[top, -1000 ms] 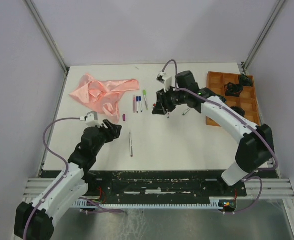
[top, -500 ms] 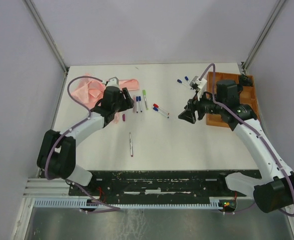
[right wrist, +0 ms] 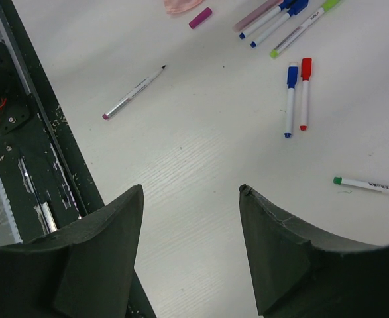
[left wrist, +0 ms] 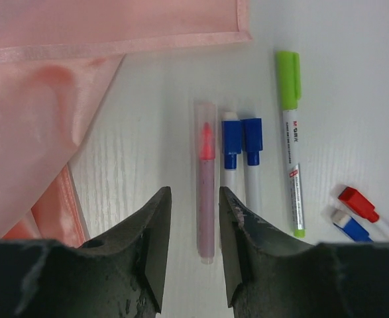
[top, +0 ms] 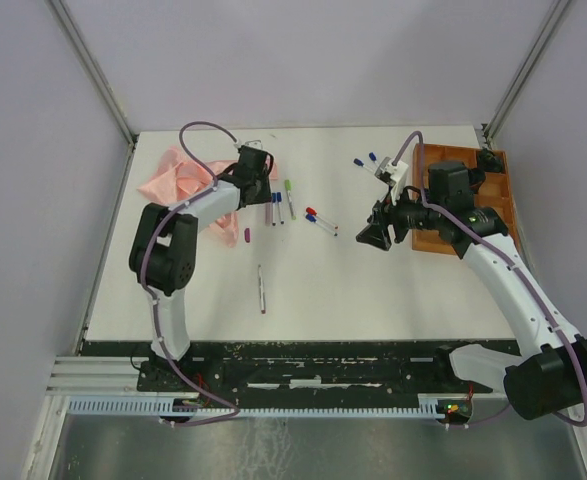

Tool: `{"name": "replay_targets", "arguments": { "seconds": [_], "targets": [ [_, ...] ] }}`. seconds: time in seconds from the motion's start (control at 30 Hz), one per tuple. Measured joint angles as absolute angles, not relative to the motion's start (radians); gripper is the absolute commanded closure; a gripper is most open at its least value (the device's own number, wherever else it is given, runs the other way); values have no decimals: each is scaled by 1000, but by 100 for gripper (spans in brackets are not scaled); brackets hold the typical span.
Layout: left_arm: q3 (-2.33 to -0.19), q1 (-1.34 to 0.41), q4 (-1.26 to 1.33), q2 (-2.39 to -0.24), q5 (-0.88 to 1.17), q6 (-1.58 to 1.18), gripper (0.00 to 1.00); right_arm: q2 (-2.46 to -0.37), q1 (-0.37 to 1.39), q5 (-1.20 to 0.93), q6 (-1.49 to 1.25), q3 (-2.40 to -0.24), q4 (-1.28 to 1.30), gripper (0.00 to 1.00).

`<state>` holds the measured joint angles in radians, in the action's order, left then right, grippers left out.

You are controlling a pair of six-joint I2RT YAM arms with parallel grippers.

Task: Open the pen caps
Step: Pick up the pen from the center of the board.

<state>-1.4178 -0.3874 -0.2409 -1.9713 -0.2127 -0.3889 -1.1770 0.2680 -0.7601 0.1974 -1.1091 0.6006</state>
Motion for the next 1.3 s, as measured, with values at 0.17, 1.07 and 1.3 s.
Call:
{"name": "replay_targets", "arguments": {
  "seconds": [0.17,1.07,1.3],
  "targets": [
    [-1481,-387,-310,-2040,-208,-365,63,-1177,268,-759,208,-1109,601,32],
    [-1558,-387,-360,-2148,-179,-357,70,-1177,268,-760,215,-1109,607,32],
    [-1558,-387,-366,-2148,-210,-348,88,-1185,268,-782,205,-1109,604,32]
  ]
}}
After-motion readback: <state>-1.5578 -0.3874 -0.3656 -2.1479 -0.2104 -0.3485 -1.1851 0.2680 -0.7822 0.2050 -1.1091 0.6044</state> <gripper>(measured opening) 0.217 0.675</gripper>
